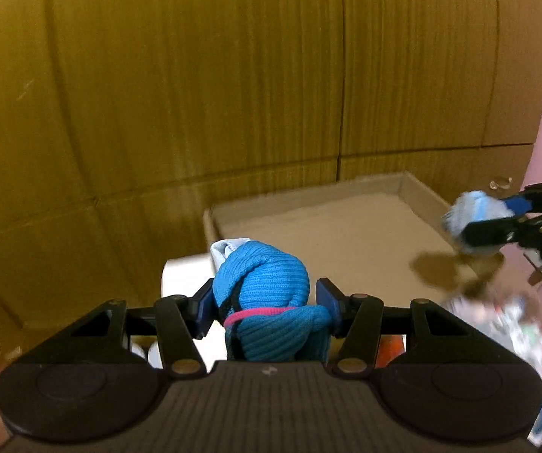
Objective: Organize objects
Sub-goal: 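Lift the grey sock with the right gripper while the left gripper lifts the blue sock toward the tray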
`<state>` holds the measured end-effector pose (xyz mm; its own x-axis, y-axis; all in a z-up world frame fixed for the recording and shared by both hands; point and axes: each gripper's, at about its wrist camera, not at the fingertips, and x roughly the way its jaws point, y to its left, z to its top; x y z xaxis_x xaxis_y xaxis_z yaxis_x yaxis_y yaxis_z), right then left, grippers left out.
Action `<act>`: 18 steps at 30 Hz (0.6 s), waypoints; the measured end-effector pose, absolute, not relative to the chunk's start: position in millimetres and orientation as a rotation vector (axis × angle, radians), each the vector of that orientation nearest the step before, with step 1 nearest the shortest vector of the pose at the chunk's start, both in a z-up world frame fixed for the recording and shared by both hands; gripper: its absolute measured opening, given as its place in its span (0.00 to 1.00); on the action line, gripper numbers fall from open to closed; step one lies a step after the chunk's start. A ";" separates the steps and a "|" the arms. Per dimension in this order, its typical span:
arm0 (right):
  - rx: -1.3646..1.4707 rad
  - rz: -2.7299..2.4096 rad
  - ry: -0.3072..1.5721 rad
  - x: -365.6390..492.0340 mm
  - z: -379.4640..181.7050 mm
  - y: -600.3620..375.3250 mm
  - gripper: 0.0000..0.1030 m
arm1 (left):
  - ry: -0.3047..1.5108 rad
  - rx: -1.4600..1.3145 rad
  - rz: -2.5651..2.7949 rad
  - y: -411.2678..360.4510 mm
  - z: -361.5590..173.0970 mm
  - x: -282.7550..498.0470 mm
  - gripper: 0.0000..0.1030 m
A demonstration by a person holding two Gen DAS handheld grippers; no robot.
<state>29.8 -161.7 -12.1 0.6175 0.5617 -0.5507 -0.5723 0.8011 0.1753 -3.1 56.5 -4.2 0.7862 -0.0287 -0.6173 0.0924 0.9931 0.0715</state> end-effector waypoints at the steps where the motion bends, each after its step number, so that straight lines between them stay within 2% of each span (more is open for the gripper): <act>1: -0.008 0.651 0.634 42.2 -10.4 -155.2 0.53 | 0.667 0.116 -0.074 52.9 -4.9 14.5 0.50; 10: 0.108 0.609 0.757 152.0 -27.1 -107.0 0.53 | 0.789 0.126 -0.080 49.6 -51.0 129.6 0.50; 18: 0.114 0.591 0.856 203.5 -67.0 -64.5 0.53 | 0.858 0.189 -0.086 45.6 -89.2 166.9 0.50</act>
<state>203.5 -64.5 -67.0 0.5065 0.5331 -0.6777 -0.4442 0.8350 0.3248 166.9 45.6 -89.2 0.6518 0.0010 -0.7584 0.1512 0.9798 0.1312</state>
